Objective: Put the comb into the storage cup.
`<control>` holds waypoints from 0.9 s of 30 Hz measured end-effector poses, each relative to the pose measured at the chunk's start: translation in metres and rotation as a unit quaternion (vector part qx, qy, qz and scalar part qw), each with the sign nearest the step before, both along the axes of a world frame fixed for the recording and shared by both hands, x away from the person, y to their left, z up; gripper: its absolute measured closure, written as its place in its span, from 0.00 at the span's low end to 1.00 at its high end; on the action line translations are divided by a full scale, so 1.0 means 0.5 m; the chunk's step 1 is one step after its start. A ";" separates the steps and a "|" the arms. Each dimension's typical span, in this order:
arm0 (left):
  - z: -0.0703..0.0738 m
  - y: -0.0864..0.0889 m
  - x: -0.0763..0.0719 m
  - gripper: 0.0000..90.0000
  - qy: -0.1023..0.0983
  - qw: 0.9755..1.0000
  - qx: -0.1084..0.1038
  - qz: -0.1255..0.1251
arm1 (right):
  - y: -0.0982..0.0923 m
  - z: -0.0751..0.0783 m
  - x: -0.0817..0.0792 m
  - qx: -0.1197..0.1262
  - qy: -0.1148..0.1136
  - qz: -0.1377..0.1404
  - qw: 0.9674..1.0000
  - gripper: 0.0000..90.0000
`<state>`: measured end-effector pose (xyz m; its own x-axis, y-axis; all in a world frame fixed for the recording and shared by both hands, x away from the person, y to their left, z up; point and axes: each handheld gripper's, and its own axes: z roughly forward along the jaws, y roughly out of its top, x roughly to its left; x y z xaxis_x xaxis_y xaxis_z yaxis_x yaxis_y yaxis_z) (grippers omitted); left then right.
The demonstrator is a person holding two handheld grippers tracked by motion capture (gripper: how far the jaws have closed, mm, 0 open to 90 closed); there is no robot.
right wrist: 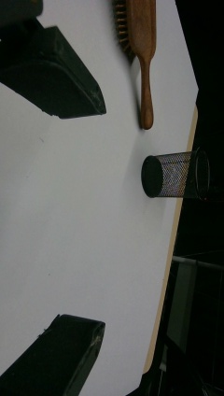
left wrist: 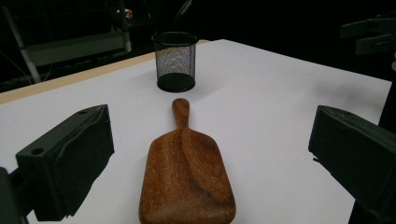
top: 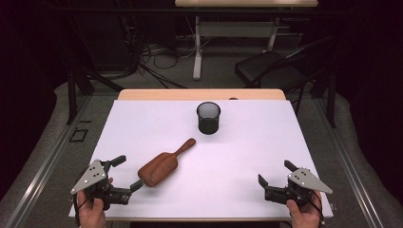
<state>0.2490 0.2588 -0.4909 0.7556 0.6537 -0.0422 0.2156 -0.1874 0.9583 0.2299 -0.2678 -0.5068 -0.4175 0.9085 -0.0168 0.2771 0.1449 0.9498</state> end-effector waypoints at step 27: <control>-0.009 -0.044 0.050 0.00 0.098 0.994 0.004 0.045 | 0.003 -0.011 0.004 -0.008 0.014 -0.002 1.000 0.00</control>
<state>0.2738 0.2369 -0.4956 0.6714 0.7194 -0.1780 0.4148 -0.1658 0.8947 0.2321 -0.2663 -0.5124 -0.4144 0.9099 -0.0206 0.3039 0.1597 0.9392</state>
